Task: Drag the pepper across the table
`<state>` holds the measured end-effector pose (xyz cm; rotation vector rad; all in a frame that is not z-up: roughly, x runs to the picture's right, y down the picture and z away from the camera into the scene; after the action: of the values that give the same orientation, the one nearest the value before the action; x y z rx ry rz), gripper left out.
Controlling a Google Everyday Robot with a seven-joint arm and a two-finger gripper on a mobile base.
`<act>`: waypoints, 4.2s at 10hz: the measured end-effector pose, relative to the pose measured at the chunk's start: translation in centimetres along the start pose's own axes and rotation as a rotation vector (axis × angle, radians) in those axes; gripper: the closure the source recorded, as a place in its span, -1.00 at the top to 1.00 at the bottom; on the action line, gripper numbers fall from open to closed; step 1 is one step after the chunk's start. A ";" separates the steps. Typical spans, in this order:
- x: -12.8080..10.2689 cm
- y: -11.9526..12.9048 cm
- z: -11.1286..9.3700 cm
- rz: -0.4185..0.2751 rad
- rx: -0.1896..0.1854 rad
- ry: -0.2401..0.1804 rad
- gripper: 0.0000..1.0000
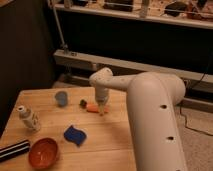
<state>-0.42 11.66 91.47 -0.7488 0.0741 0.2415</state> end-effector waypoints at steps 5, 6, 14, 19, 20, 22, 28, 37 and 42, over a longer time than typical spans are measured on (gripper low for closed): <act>3.7 -1.4 0.1 0.089 0.006 -0.008 -0.78; 4.6 -1.6 0.2 0.109 0.007 -0.011 -0.78; 11.2 -2.7 0.4 0.248 0.029 -0.079 -0.78; 16.4 -3.5 0.7 0.327 0.043 -0.127 -0.78; 17.6 -3.7 0.8 0.345 0.045 -0.137 -0.78; 20.4 -4.0 1.1 0.385 0.047 -0.153 -0.78; 30.2 -3.9 1.3 0.547 0.051 -0.189 -0.41; 31.3 -2.8 0.0 0.592 0.066 -0.175 0.60; 31.2 -2.4 0.3 0.611 0.067 -0.156 0.60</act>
<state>30.37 16.13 88.50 -0.6225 0.1614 0.8734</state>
